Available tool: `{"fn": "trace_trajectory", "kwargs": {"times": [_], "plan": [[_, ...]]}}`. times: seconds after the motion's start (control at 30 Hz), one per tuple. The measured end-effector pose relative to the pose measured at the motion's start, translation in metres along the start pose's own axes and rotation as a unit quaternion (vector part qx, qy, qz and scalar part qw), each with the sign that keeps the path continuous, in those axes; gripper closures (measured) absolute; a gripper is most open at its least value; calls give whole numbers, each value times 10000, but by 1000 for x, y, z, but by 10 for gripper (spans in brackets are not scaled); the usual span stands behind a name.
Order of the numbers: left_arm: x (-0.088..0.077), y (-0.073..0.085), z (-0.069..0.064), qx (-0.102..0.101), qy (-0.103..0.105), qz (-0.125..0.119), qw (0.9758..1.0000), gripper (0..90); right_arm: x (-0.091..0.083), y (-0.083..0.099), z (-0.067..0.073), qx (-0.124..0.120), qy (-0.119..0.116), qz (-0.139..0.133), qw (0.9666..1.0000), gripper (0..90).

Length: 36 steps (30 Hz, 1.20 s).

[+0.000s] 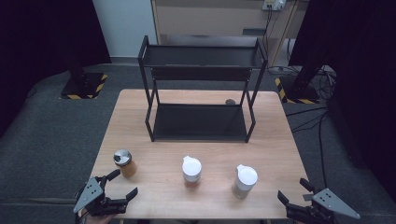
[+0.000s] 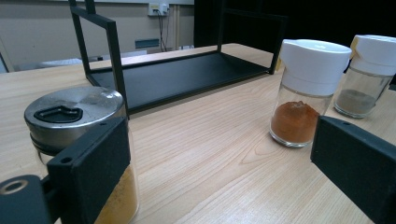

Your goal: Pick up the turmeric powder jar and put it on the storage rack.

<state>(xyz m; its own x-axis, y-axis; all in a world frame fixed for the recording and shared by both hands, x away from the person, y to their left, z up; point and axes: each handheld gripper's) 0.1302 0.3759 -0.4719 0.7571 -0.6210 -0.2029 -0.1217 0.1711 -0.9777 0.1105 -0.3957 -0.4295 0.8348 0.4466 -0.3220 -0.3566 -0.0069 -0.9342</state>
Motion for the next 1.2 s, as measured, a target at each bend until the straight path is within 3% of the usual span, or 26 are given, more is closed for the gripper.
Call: {"fn": "trace_trajectory", "kwargs": {"times": [0.27, 0.67, 1.2], "plan": [[0, 0, 1, -18, -11, 0, 10000, 41, 2, 2, -4, 81, 5, -24, 10000, 59], [1, -1, 3, 25, 130, 84, 9999, 42, 2, 2, -4, -72, -99, -15, 9999, 61], [0, -5, 2, 50, 124, 157, 9998, 40, 3, 1, -3, -143, -133, 17, 9998, 61]]}}
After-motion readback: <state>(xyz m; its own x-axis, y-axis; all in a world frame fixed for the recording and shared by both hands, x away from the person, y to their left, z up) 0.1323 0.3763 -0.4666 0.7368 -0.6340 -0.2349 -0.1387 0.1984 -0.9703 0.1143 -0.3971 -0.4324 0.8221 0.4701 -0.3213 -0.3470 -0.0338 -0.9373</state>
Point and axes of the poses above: each handheld gripper's, and its own axes: x roughly forward along the jaws, y roughly out of its underside, z roughly to its left, and after that the axes turned 7 degrees about x, right-handed
